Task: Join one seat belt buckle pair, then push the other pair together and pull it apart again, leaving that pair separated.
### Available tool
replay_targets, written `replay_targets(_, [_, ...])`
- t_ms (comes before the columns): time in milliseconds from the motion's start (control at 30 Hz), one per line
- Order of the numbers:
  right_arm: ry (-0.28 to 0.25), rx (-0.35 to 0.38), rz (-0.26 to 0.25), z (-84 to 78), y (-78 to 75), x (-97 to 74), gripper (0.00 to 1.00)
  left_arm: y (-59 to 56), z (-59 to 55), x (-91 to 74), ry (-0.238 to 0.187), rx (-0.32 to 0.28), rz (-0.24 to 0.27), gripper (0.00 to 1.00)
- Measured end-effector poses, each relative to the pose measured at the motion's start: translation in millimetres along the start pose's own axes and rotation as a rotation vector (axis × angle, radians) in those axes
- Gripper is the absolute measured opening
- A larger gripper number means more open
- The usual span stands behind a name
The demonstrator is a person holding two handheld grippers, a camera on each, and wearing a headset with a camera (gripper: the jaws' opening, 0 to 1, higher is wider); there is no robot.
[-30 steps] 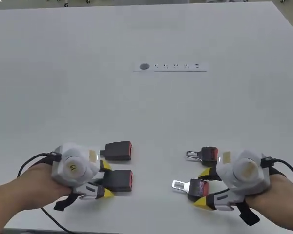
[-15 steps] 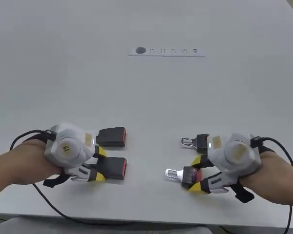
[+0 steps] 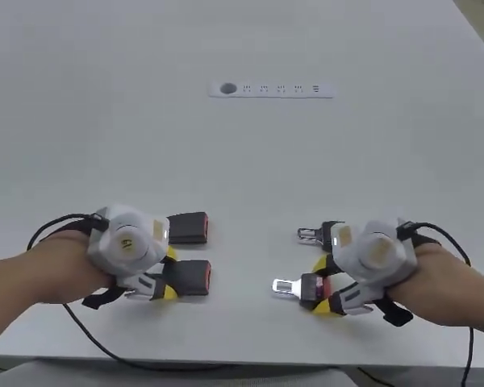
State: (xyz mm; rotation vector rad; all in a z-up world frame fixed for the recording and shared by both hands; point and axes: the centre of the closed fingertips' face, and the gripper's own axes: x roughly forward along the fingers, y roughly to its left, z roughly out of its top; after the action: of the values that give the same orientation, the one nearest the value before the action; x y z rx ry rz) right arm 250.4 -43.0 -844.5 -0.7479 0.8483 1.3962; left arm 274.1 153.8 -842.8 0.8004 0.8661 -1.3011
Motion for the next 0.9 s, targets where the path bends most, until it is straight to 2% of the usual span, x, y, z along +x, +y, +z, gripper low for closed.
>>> replay_targets(500, [-0.017, -0.008, 0.005, 1.0, -0.2, 0.0, 0.34, -0.4, -0.8, 1.0, 0.027, -0.022, 0.012, 0.33])
replay_targets(633, [-0.024, -0.01, 0.001, 4.1, -0.6, 1.4, 0.34, 0.1, -0.1, 2.0, 0.053, -0.005, 0.0, 0.33])
replay_targets(900, [-0.042, -0.008, -0.009, 15.6, 0.3, 7.8, 0.34, 0.0, -0.6, 2.0, 0.06, -0.001, 0.001, 0.33])
